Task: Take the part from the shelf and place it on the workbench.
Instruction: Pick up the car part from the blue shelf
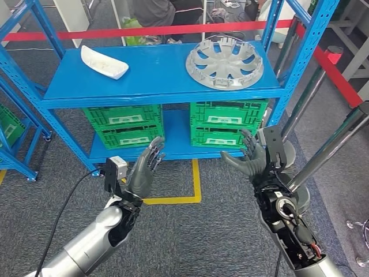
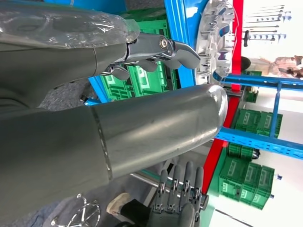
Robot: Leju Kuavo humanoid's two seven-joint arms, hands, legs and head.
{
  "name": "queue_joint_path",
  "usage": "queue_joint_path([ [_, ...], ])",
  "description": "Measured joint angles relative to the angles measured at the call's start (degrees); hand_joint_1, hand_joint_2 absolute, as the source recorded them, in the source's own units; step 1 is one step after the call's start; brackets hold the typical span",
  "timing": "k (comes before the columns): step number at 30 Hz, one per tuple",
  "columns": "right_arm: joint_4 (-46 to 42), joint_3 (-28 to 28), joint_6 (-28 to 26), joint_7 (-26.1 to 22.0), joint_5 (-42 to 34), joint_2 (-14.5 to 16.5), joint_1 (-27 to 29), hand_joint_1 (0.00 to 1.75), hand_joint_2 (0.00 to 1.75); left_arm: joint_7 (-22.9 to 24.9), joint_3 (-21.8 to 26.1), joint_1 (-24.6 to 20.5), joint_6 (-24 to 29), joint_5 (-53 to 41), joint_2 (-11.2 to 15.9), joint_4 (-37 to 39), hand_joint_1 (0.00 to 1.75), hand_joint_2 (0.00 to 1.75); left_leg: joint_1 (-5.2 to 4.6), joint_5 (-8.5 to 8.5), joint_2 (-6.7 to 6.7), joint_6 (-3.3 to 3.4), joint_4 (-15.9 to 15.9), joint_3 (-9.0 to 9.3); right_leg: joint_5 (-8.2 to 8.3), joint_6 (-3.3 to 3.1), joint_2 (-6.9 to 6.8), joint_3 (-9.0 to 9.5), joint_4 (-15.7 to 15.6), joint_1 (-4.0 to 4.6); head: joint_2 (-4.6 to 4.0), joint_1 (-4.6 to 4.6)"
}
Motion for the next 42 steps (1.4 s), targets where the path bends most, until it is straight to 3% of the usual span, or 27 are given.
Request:
queue_joint_path([
  [8, -0.7, 0.0, 0.0, 0.0, 0.1, 0.0, 0.4, 0.0, 1.75, 0.0, 0.0, 0.0, 0.0, -0.1, 0.0, 0.0, 0.0, 0.0, -0.02, -0.02, 0.0, 0.01, 0.0, -0.02, 0.02, 0.02, 0.0, 0.01, 0.0, -0.03, 0.0, -0.02],
  [11, -1.0, -0.1, 0.0, 0.1, 0.1, 0.0, 0.6, 0.0, 1.75, 0.1, 0.1, -0.2, -0.3, 0.0, 0.0, 0.0, 0.0, 0.0, -0.24, 0.16, -0.03, 0.76, -0.3, -0.06, 0.44, 0.59, -0.04, 0.13, -0.7, -0.44, 0.01, -0.2],
  [13, -1.5, -0.3, 0.0, 0.1, 0.2, 0.0, 0.7, 0.0, 1.75, 0.2, 0.1, -0.3, -0.6, 0.1, -0.1, -0.1, 0.0, 0.0, 0.16, 0.98, 0.1, 1.38, -2.2, 0.87, 0.27, 0.97, -0.14, -0.21, -0.5, -0.46, 0.01, -0.25],
  [15, -1.7, -0.6, 0.0, 0.0, 0.2, -0.1, 0.7, 0.0, 1.75, 0.3, 0.2, -0.5, -1.1, 0.1, -0.3, -0.1, 0.0, 0.0, 0.62, 1.67, 0.29, 1.65, -4.0, 1.93, -1.72, 1.23, -0.18, -2.93, 4.3, -0.34, 0.0, 0.13],
  [17, -1.7, -0.9, 0.0, 0.0, 0.2, -0.2, 1.2, 0.0, 1.75, 0.2, 0.2, -0.7, -1.6, 0.1, -0.8, 0.0, 0.0, 0.0, 0.7, 1.59, 0.33, 1.62, -4.3, 2.29, -4.06, 1.69, -0.12, -7.62, 12.4, -0.55, 0.0, 0.65],
  [18, -1.7, -1.1, 0.0, -0.1, 0.3, -0.2, 1.5, 0.0, 1.75, 0.2, 0.2, -0.7, -1.8, 0.1, -1.0, 0.1, 0.0, 0.0, 0.84, 1.36, 0.27, 1.44, -4.2, 2.45, -4.12, 1.99, -0.12, -9.45, 15.0, -0.83, 0.0, 0.86],
  [19, -1.7, -1.3, 0.0, -0.1, 0.3, -0.2, 1.8, 0.0, 1.75, 0.1, 0.2, -0.7, -2.0, 0.0, -1.1, 0.2, 0.0, 0.0, 1.08, 1.0, 0.18, 1.13, -4.0, 2.69, -3.0, 2.35, -0.15, -10.28, 15.3, -1.17, 0.0, 1.02],
  [20, -1.7, -1.5, 0.0, -0.1, 0.3, -0.3, 2.0, 0.0, 1.75, 0.0, 0.2, -0.7, -2.2, 0.0, -1.2, 0.3, 0.0, 0.0, 1.44, 0.49, 0.08, 0.68, -3.6, 2.98, -0.81, 2.79, -0.21, -10.02, 13.4, -1.58, 0.0, 1.14],
  [22, -1.7, -1.8, -0.1, -0.3, 0.4, -0.4, 2.2, 0.0, 1.75, -0.2, 0.2, -0.9, -2.4, 0.0, -1.4, 0.5, 0.0, 0.0, 2.01, -0.97, -0.09, -0.57, -2.2, 3.3, 3.41, 4.16, -0.25, -7.59, 6.7, -2.22, -0.01, 1.72],
  [23, -1.7, -1.8, -0.1, -0.3, 0.6, -0.4, 2.2, 0.0, 1.75, -0.3, 0.2, -1.1, -2.5, -0.1, -1.5, 0.6, 0.0, 0.0, 2.13, -1.59, -0.2, -1.18, -1.2, 3.03, 4.04, 4.35, -0.11, -6.52, 4.2, -2.35, 0.0, 2.15],
  [24, -1.8, -1.9, -0.1, -0.4, 0.7, -0.4, 2.4, 0.0, 1.75, -0.4, 0.2, -1.2, -2.5, -0.1, -1.6, 0.7, 0.0, 0.0, 2.11, -1.95, -0.31, -1.72, -0.6, 2.58, 3.82, 4.17, 0.08, -6.08, 3.2, -2.36, -0.01, 2.26],
  [25, -1.8, -1.9, -0.2, -0.4, 0.8, -0.4, 2.7, 0.0, 1.75, -0.6, 0.2, -1.3, -2.6, -0.2, -1.7, 0.7, 0.0, 0.0, 1.99, -2.03, -0.43, -2.1, -0.2, 2.04, 3.11, 3.6, 0.31, -6.12, 3.4, -2.21, -0.01, 2.18],
  [27, -2.0, -2.2, -0.3, -0.4, 1.0, -0.5, 3.1, 0.0, 1.75, -0.8, 0.1, -1.5, -2.7, -0.2, -1.7, 0.9, 0.0, 0.0, 2.19, -2.12, -0.54, -2.51, -0.1, 1.52, 2.6, 2.25, 0.61, -6.71, 3.8, -2.23, -0.01, 1.27],
  [29, -2.2, -2.5, -0.4, -0.6, 1.1, -0.5, 3.1, 0.0, 1.75, -0.9, 0.1, -1.8, -2.9, -0.2, -1.8, 1.0, 0.0, 0.0, 2.33, -3.38, -0.45, -2.52, 2.4, 0.21, 2.22, 1.49, 0.84, -6.7, 4.0, -2.13, -0.01, 0.35],
  [30, -2.3, -2.6, -0.4, -0.6, 1.1, -0.5, 3.1, 0.0, 1.75, -0.9, 0.1, -2.1, -2.9, -0.3, -1.9, 1.1, 0.0, 0.0, 2.26, -4.63, -0.38, -2.37, 5.8, -1.77, 2.07, 1.19, 0.92, -6.52, 3.9, -2.01, -0.01, -0.17],
  [32, -2.3, -2.8, -0.4, -0.6, 1.1, -0.5, 3.2, 0.0, 1.75, -1.0, 0.1, -2.3, -2.9, -0.3, -2.0, 1.3, 0.0, 0.0, 1.65, -6.94, -0.29, -1.74, 14.9, -7.71, 1.85, 0.83, 0.95, -6.19, 3.8, -1.56, -0.01, -1.15],
  [33, -2.3, -2.8, -0.4, -0.7, 1.1, -0.5, 3.4, 0.0, 1.75, -1.0, 0.1, -2.2, -2.9, -0.3, -2.1, 1.5, 0.0, 0.0, 1.23, -7.07, -0.29, -1.29, 18.3, -10.42, 1.67, 0.59, 0.99, -5.95, 3.7, -1.21, -0.01, -1.58],
  [34, -2.3, -2.9, -0.4, -0.7, 1.1, -0.5, 3.6, 0.0, 1.75, -1.0, 0.1, -2.1, -2.9, -0.3, -2.2, 1.7, 0.0, 0.0, 0.74, -5.93, -0.31, -0.64, 19.3, -12.03, 1.44, 0.31, 1.06, -5.58, 3.7, -0.79, -0.01, -2.0],
  [35, -2.3, -2.9, -0.4, -0.7, 1.1, -0.5, 3.7, 0.0, 1.75, -1.0, 0.1, -2.1, -2.9, -0.3, -2.2, 1.9, 0.0, 0.0, 0.19, -3.61, -0.36, 0.26, 17.9, -12.46, 1.17, 0.04, 1.14, -5.09, 3.7, -0.32, -0.01, -2.39],
  [36, -2.3, -3.0, -0.4, -0.7, 1.1, -0.5, 3.7, 0.0, 1.75, -1.0, 0.1, -2.2, -2.9, -0.3, -2.2, 2.1, 0.0, 0.0, -0.49, -0.52, -0.43, 1.39, 14.5, -11.82, 0.89, -0.21, 1.22, -4.49, 3.6, 0.14, -0.01, -2.74],
  [38, -2.3, -3.2, -0.4, -0.8, 1.1, -0.5, 3.6, 0.0, 1.75, -1.1, 0.1, -2.6, -3.0, -0.3, -2.2, 2.4, 0.0, 0.0, -1.71, 4.0, -0.4, 3.99, 7.3, -9.4, 0.55, -0.47, 1.27, -3.36, 2.8, 0.6, -0.01, -2.66],
  [40, -2.3, -3.2, -0.4, -0.8, 1.1, -0.5, 3.6, 0.0, 1.75, -1.3, 0.1, -3.0, -3.0, -0.2, -2.3, 2.6, 0.0, 0.0, -2.68, 4.95, -0.3, 5.57, 3.4, -7.63, 0.75, -0.24, 1.26, -2.8, 1.6, 0.15, -0.01, -2.36],
  [42, -2.3, -3.3, -0.3, -0.8, 1.1, -0.5, 3.8, 0.0, 1.75, -1.5, 0.1, -3.3, -3.1, -0.1, -2.4, 2.7, 0.0, 0.0, -3.06, 4.75, -0.29, 6.08, 0.5, -5.93, 1.59, 0.4, 1.0, -2.64, 1.5, -0.15, -0.01, -2.96],
])
